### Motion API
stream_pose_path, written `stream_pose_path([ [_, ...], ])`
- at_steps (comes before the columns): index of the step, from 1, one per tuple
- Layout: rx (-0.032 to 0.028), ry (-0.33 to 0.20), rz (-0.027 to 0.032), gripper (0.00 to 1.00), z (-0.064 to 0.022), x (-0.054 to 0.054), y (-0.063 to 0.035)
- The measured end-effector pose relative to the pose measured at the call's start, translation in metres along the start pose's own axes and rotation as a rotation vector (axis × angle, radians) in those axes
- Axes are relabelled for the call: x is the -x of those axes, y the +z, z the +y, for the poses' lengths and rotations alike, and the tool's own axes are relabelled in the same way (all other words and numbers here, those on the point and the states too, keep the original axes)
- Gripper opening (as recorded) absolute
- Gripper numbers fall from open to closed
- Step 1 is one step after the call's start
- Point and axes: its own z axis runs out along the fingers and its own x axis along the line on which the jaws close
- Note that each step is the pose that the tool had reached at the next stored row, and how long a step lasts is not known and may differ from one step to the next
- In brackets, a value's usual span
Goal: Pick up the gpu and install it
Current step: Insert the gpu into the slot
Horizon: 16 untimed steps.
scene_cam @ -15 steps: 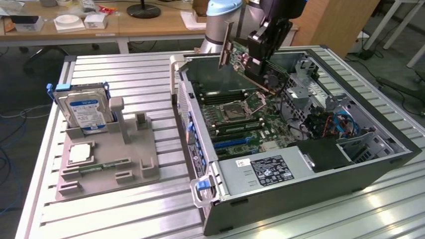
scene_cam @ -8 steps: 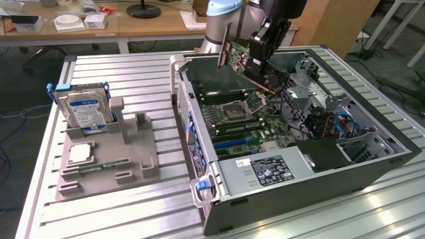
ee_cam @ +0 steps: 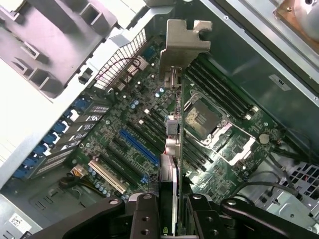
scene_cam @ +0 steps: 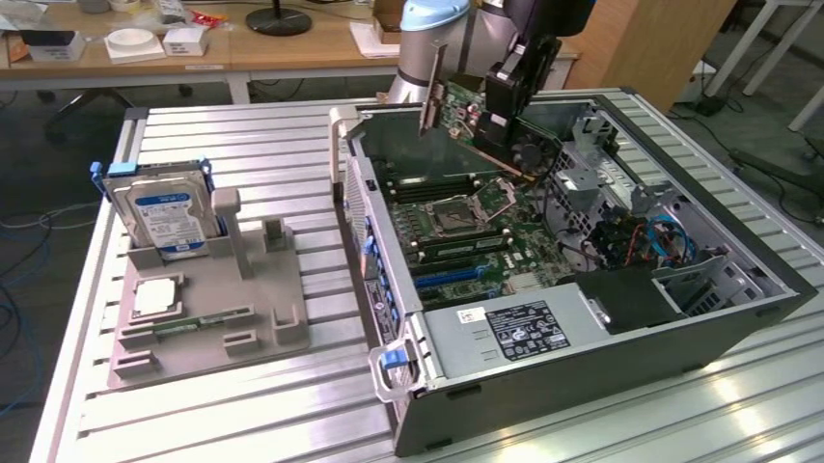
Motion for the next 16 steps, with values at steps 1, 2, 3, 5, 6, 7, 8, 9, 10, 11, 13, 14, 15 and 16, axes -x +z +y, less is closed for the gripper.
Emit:
stream_pose_path([
  [1, 0.0002, -0.007, 0.0001, 0.26, 0.0, 0.0, 0.0],
  [2, 0.0004, -0.014, 0.0002, 0.26, 0.0, 0.0, 0.0],
  [3, 0.0005, -0.022, 0.0002, 0.26, 0.0, 0.0, 0.0],
  [5, 0.001, -0.039, 0.0003, 0.26, 0.0, 0.0, 0.0],
  [6, 0.0012, -0.047, 0.0003, 0.26, 0.0, 0.0, 0.0],
  [7, 0.0013, -0.056, 0.0004, 0.26, 0.0, 0.0, 0.0],
  [8, 0.0015, -0.064, 0.0005, 0.26, 0.0, 0.0, 0.0],
  [9, 0.0016, -0.072, 0.0006, 0.26, 0.0, 0.0, 0.0],
  [10, 0.0019, -0.081, 0.0006, 0.26, 0.0, 0.0, 0.0],
  [11, 0.002, -0.089, 0.0007, 0.26, 0.0, 0.0, 0.0],
  [13, 0.0023, -0.108, 0.001, 0.26, 0.0, 0.0, 0.0],
  [14, 0.002, -0.125, 0.0017, 0.26, 0.0, -0.0001, 0.0],
  [15, 0.0018, -0.143, 0.0024, 0.26, -0.0001, -0.0001, 0.0001],
  [16, 0.0016, -0.161, 0.0031, 0.26, 0.0, -0.0001, 0.0002],
])
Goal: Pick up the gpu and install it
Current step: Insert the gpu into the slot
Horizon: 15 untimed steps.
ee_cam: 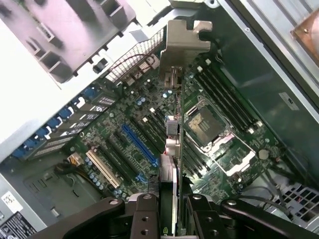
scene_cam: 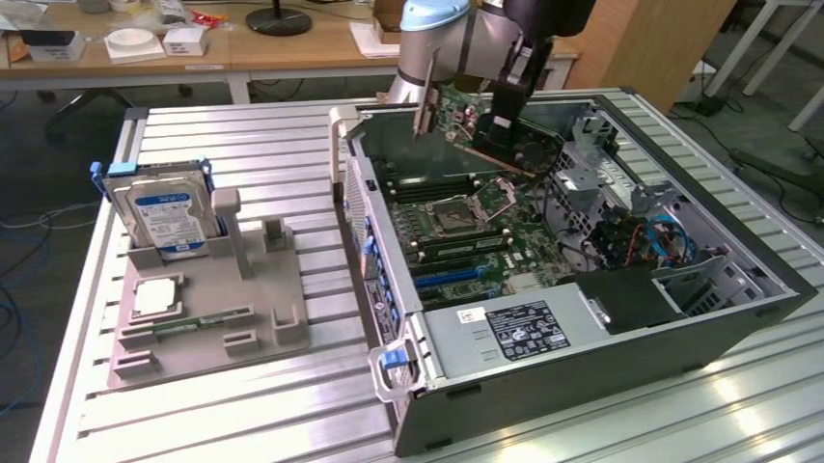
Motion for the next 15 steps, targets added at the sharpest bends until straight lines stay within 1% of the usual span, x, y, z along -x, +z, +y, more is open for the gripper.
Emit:
stream_pose_path([
  [13, -0.003, -0.237, 0.0104, 0.26, 0.0, 0.0, 0.0005],
  [15, -0.0032, -0.265, 0.0115, 0.26, 0.0, 0.0001, 0.0004],
])
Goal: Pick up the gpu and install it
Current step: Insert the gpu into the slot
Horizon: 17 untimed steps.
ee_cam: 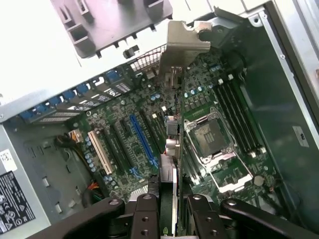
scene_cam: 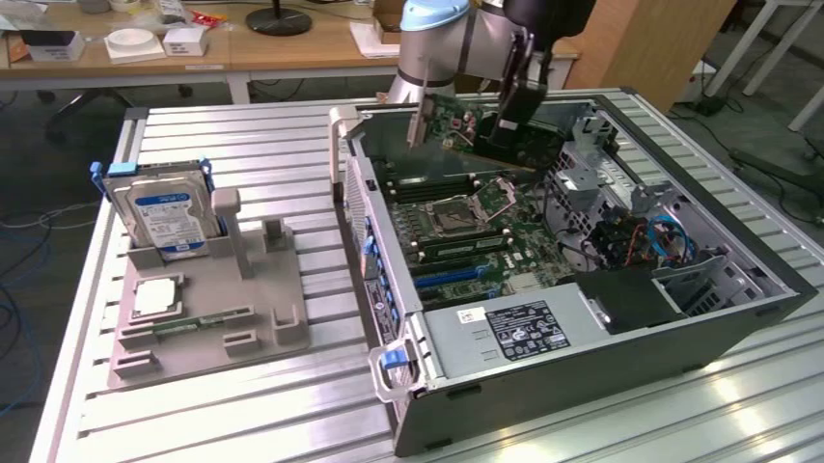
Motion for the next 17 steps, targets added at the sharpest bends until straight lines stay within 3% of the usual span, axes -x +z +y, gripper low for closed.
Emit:
stream_pose_path([
  [6, 0.0002, -0.062, 0.0008, 0.26, 0.0, 0.0, 0.0001],
  [17, 0.0028, -0.154, -0.0035, 0.26, 0.0, 0.0, 0.0002],
])
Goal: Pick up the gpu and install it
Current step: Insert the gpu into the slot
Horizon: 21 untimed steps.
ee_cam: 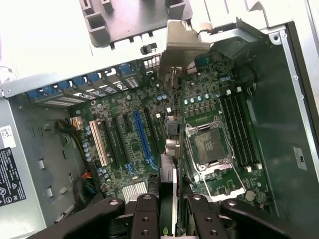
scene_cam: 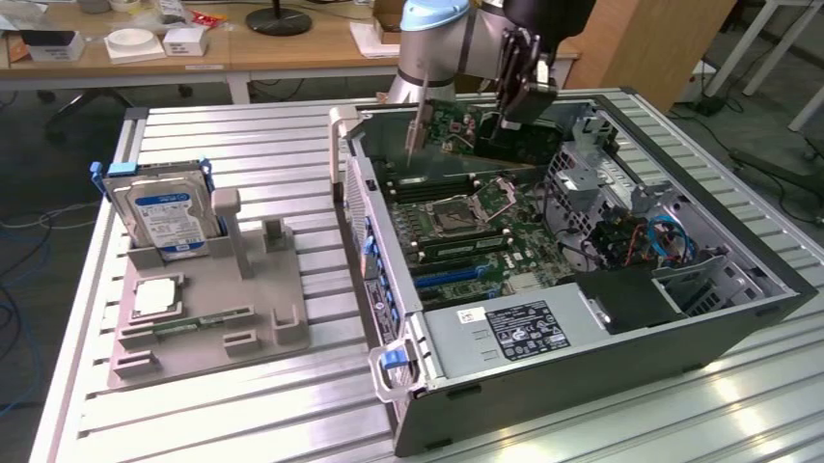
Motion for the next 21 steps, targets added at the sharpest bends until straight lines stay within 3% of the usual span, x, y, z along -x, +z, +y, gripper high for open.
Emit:
stream_pose_path([
  [8, -0.0001, -0.11, 0.0049, 0.26, -0.0001, 0.0, 0.0008],
  [12, -0.0002, -0.12, 0.0049, 0.26, -0.0001, 0.0, 0.0008],
  [13, -0.0034, -0.122, 0.0023, 0.26, 0.0, 0.0, 0.0008],
  [16, -0.0325, -0.138, -0.0068, 0.26, 0.0, 0.0, 0.001],
  [17, -0.0383, -0.143, -0.009, 0.26, 0.0, 0.0, 0.0014],
  [19, -0.0381, -0.155, -0.013, 0.26, -0.0001, 0.0, 0.0028],
  [21, -0.0378, -0.179, -0.0127, 0.26, -0.0004, 0.0001, 0.005],
])
